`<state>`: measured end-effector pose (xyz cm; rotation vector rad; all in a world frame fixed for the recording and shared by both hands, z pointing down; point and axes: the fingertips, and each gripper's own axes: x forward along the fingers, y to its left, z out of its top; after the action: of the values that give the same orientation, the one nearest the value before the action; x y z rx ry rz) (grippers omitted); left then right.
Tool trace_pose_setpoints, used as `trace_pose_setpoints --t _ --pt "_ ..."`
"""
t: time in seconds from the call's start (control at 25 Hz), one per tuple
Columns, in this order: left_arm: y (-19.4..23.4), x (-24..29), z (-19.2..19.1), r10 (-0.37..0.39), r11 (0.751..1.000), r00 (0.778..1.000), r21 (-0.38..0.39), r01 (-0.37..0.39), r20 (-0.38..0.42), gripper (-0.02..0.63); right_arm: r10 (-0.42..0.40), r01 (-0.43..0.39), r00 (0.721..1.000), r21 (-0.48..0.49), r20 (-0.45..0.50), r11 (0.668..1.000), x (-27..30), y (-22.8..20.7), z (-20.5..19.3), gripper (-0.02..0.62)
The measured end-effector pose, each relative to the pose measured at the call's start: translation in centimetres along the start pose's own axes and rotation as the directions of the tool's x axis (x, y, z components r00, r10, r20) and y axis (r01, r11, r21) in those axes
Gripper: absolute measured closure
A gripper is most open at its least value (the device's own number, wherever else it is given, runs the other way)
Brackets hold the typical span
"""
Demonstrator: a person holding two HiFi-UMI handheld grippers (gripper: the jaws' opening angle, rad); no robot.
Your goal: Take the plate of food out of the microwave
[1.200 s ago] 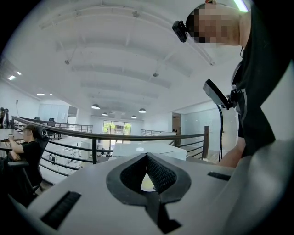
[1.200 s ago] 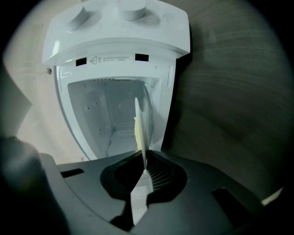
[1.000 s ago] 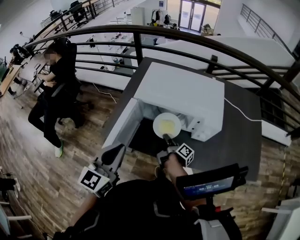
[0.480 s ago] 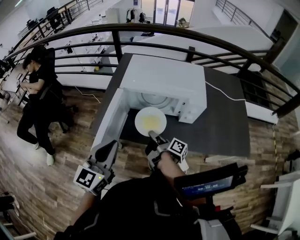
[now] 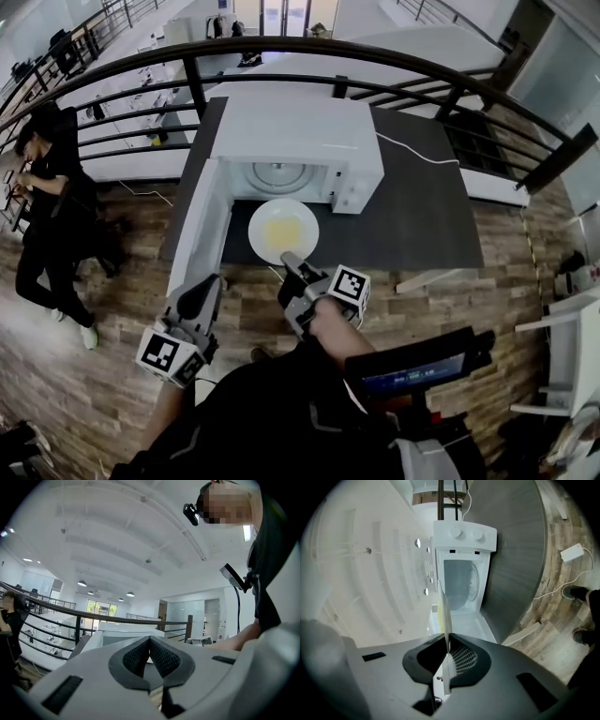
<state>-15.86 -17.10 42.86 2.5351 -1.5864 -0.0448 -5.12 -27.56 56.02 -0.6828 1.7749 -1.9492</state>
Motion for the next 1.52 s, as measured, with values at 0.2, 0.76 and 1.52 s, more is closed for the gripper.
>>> trace_pose_setpoints --t 0.2,0.76,1.52 --pt "-0.1 1.8 -1.3 -0.053 0.998 0.998 -0.018 0.053 -0.014 0.601 0.013 -0.013 0.999 -0.006 0.036 1.000 -1.6 0.1 1.1 0.578" --pt "-4.6 5.6 1.2 -0.103 0.995 0.995 -0.004 0.103 0.009 0.601 0.092 -0.091 0.996 -0.032 0.021 0.995 -7.3 5.4 3.6 0.578" --pt "-7.2 8.1 1.8 -0.078 0.994 0.997 0.071 0.078 -0.007 0.601 0.110 -0.116 0.991 -0.073 -0.078 0.991 -7.9 6.8 5.1 0.578"
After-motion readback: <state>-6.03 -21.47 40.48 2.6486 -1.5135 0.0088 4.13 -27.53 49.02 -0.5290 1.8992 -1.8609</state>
